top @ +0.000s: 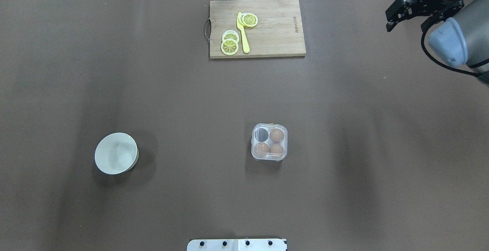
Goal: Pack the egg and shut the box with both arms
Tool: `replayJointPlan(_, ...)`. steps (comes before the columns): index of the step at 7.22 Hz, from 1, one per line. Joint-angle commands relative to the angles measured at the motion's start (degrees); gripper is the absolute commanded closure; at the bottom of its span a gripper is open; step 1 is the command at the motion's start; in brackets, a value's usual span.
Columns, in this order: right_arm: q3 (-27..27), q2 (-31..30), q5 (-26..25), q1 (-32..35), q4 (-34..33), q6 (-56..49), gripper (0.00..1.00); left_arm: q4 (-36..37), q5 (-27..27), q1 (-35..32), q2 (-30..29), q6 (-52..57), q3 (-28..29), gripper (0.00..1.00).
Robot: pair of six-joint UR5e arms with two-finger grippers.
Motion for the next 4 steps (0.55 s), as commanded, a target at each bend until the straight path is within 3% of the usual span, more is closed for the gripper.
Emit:
replayJointPlan(1, -4.32, -4.98, 0.88, 6.94, 0.11, -14.6, 0.0, 4.16, -0.07, 0.25, -0.65, -1.76, -3.67, 0.03)
replayJointPlan(4, 1.54, -19.82, 3.08, 14.5, 0.55, -25.18, 0.0, 4.0, -0.16, 0.34, -1.45, -4.83, -3.6, 0.03)
